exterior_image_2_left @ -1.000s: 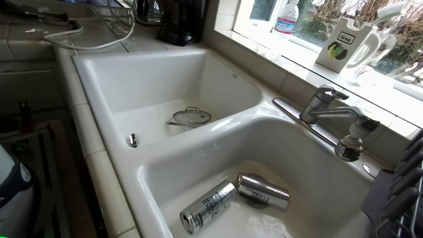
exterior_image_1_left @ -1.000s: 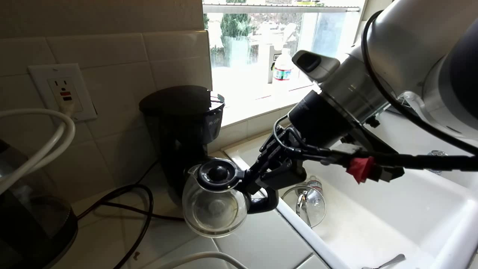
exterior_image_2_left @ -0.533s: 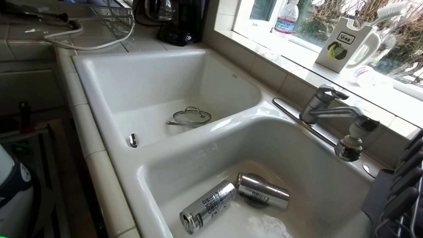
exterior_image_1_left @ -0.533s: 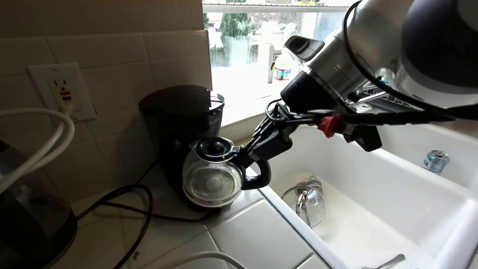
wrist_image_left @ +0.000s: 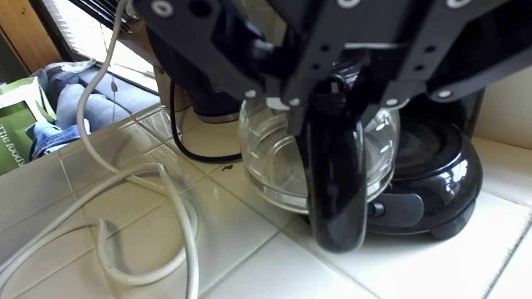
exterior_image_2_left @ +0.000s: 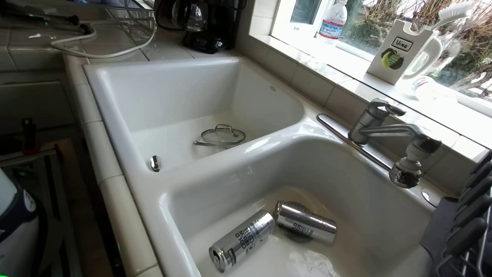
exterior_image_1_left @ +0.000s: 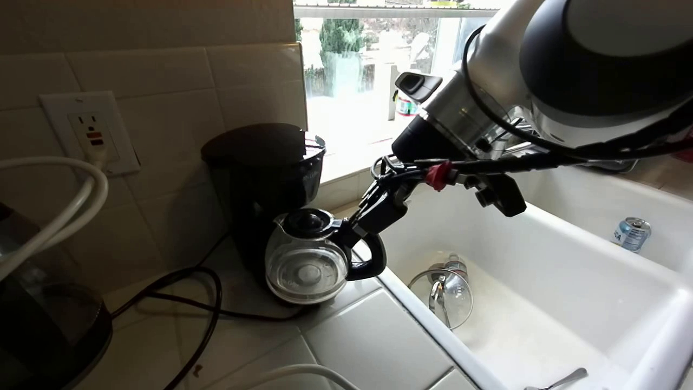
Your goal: Put the coffee pot on the coffee maker
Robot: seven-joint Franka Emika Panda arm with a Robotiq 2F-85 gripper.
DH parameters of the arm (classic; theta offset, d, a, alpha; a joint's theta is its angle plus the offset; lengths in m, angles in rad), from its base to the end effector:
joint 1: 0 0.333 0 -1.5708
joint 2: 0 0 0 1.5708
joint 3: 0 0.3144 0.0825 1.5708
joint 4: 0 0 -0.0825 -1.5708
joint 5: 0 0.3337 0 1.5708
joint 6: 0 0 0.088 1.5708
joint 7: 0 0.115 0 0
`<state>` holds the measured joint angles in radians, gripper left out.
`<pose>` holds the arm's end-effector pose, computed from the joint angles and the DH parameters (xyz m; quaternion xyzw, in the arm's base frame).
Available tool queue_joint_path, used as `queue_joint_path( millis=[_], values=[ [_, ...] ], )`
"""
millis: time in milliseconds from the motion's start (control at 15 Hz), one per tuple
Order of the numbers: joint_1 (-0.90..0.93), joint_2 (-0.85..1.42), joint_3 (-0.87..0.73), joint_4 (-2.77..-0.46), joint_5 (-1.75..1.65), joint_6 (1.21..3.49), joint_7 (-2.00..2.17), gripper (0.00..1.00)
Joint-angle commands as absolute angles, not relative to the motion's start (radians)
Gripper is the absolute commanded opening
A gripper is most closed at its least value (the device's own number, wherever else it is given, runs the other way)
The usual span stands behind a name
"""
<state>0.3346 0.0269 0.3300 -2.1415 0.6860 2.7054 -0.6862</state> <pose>0.4407 0.3187 0.4665 -0.8686 -0.3662 -0.2518 0.2193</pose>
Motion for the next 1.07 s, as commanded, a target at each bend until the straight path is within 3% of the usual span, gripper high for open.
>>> queue_joint_path(
  millis=[0,1000],
  values=[
    [0.315,0.051,0.329,-2.106,0.687,2.678,-0.687,0.07],
    [0.273,0.164,0.336,-1.996,0.473,2.692,-0.577,0.07]
  ],
)
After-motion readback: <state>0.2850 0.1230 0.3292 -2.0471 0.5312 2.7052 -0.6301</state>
